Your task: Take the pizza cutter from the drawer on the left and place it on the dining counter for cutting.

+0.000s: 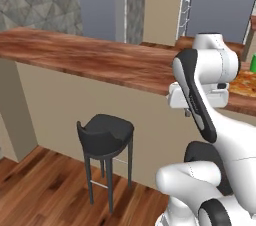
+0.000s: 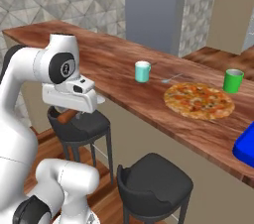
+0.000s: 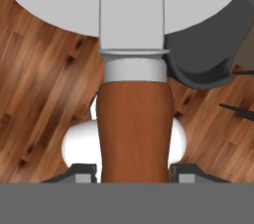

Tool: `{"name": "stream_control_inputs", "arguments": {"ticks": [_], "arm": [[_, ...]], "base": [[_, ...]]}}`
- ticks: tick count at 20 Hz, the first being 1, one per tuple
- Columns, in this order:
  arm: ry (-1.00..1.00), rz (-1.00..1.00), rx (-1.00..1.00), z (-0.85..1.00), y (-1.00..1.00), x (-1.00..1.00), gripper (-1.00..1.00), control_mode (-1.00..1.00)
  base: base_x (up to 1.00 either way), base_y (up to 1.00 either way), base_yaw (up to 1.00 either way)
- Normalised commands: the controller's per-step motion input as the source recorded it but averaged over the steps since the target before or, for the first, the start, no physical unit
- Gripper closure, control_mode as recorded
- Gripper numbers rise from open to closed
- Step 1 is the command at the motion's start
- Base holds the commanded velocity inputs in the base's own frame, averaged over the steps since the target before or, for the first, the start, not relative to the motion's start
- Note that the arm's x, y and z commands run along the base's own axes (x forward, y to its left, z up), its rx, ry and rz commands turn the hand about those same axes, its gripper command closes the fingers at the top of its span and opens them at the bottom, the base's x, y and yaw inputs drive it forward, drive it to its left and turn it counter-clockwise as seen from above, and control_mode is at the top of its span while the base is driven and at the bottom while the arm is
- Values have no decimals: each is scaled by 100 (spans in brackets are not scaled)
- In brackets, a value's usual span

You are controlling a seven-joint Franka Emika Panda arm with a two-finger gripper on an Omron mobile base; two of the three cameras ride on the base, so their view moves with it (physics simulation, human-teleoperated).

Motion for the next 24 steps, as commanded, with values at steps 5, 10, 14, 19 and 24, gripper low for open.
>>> {"name": "stream_control_inputs", "arguments": {"ticks": [5,10,14,19,24], "arm": [[0,0,0,0,0,0,100,100],[0,0,0,0,0,0,100,100],[0,0,0,0,0,0,100,100],[0,0,0,0,0,0,100,100],[0,0,0,0,0,0,100,-100]], "base": [[46,0,-3],[52,0,0],[44,0,-1],[1,0,0],[0,0,0]]}}
